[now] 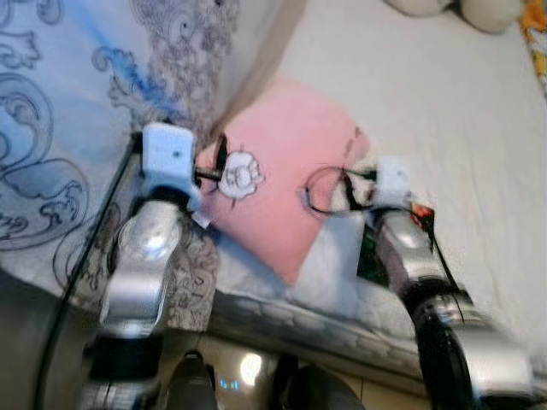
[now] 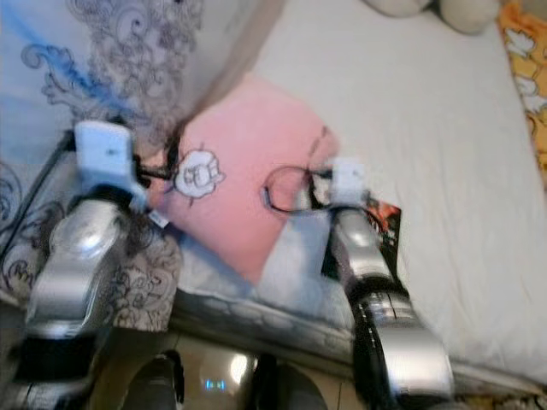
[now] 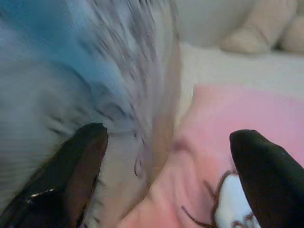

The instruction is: Clean up the room

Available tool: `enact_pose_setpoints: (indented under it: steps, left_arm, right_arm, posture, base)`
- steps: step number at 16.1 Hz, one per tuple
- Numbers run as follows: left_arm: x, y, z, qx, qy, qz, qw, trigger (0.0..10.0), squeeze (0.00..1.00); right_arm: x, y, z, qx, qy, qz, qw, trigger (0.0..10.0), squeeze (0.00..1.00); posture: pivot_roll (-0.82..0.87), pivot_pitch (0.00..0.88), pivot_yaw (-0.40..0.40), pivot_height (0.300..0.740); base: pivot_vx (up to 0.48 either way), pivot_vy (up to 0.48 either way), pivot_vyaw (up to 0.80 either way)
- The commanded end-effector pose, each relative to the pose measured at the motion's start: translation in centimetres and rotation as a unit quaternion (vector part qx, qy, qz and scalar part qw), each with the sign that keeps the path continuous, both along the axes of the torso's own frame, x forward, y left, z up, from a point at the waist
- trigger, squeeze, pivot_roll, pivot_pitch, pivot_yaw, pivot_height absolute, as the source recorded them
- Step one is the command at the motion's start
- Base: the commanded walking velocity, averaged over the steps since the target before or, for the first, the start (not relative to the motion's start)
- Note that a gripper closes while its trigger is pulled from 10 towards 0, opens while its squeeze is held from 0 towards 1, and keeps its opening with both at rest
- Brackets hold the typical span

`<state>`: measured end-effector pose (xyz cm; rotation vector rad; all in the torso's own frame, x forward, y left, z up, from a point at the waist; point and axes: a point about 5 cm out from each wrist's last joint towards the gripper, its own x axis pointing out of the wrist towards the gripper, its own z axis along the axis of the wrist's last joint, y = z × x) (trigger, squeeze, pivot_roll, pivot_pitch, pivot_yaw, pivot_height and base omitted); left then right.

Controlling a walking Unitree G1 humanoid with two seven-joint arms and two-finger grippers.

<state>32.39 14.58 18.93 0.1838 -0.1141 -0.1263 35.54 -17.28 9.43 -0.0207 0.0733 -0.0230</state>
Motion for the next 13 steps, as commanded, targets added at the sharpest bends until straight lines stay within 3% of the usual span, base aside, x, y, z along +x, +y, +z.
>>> enact_pose_setpoints:
  steps: [1, 3, 6, 8, 10, 13]
  left_arm:
    - [1.1, 0.3, -1.4, 0.008, 0.039, -0.009, 0.999, 10.0, 0.00]
    - [4.7, -1.2, -1.0, 0.031, 0.069, -0.063, 0.995, 10.0, 0.00]
    - [7.0, -2.9, -0.2, 0.060, 0.078, -0.091, 0.991, 10.0, 0.00]
    - [7.9, -3.4, -0.6, 0.094, 0.099, -0.085, 0.987, 10.0, 0.00]
    - [8.3, -3.3, -1.2, 0.100, 0.123, -0.074, 0.985, 10.0, 0.00]
    - [8.1, -1.7, -3.3, 0.132, 0.177, -0.031, 0.975, 10.0, 0.00]
  right_arm:
    - [-1.2, -0.6, -0.3, -0.015, -0.020, -0.011, 1.000, 10.0, 0.00]
    - [-5.8, -1.1, -1.9, -0.020, -0.033, -0.040, 0.998, 10.0, 0.00]
    - [-9.6, -0.8, -2.9, -0.034, -0.022, -0.036, 0.999, 10.0, 0.00]
    - [-11.8, -0.8, -2.9, -0.052, -0.014, -0.023, 0.998, 10.0, 0.00]
    - [-13.4, -1.2, -2.9, -0.057, 0.004, -0.026, 0.998, 10.0, 0.00]
    - [-14.8, -0.4, -2.6, -0.054, 0.023, -0.008, 0.998, 10.0, 0.00]
  posture:
    - [0.19, 0.090, -0.128, 0.740]
    - [0.05, 0.055, -0.051, 0.740]
    - [-0.02, 0.047, -0.008, 0.740]
    - [-0.05, 0.051, 0.005, 0.740]
    - [-0.07, 0.070, 0.007, 0.740]
    - [-0.08, 0.120, 0.011, 0.740]
  base:
    - [0.000, 0.000, 0.00]
    - [0.000, 0.000, 0.00]
    - [0.000, 0.000, 0.00]
    - [0.000, 0.000, 0.00]
    - [0.000, 0.000, 0.00]
    - [0.000, 0.000, 0.00]
